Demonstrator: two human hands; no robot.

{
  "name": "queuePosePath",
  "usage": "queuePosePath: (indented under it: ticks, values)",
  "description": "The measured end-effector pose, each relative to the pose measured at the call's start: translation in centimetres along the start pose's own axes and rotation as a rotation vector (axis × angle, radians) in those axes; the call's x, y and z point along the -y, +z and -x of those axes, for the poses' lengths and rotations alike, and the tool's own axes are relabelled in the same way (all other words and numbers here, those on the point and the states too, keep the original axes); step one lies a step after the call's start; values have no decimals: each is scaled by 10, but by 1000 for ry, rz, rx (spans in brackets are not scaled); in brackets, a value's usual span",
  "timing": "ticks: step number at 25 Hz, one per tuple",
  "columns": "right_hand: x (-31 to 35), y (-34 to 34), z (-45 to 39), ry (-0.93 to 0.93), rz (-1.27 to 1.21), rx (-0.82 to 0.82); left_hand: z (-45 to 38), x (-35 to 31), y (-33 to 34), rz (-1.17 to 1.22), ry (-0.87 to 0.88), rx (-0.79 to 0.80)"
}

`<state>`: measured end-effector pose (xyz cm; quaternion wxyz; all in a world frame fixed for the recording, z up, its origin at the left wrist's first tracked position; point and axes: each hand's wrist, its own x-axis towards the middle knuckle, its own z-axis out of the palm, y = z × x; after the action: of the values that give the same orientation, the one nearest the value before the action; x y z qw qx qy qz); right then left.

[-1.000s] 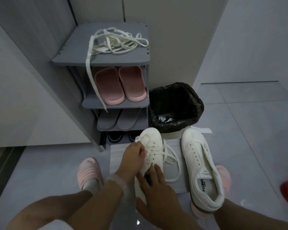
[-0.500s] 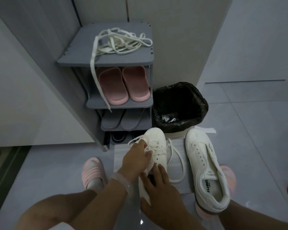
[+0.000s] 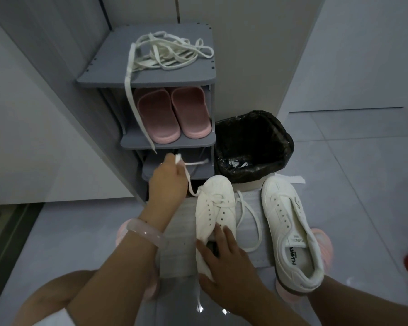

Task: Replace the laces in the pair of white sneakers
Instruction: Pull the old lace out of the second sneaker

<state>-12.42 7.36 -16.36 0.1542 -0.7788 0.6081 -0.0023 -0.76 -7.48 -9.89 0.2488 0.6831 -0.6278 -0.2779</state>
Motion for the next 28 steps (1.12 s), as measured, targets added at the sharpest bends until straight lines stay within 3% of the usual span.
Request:
queuePosePath:
  ticks: [2, 4, 6, 8, 10, 12, 20, 24, 26, 28]
  values:
    - [-8, -19, -7, -18, -206, -11, -1, 18, 0, -171, -30, 137]
    - [-26, -39, -20, 33, -496, -134, 12, 30, 13, -287, -43, 261]
    - [-53, -51, -42, 254, -583, -305, 39, 32, 30, -377, 143, 216]
    - [-73, -51, -61, 349, -493, -323, 74, 31, 44, -458, 493, 215]
    - [-80, -47, -76, 309, -383, -210, 99, 43, 58, -523, 651, 328]
    - [-80, -44, -88, 259, -277, -124, 110, 57, 67, -544, 673, 398]
    - [-74, -49, -101, 23, 74, -2, 108, 65, 77, -465, 698, 304]
    - [-61, -49, -97, -70, 295, -150, 108, 68, 80, -470, 717, 260]
    - [-57, -43, -97, -45, 234, -98, 108, 69, 81, -473, 716, 258]
    - [-55, -46, -98, -38, 167, -155, 109, 71, 83, -476, 722, 255]
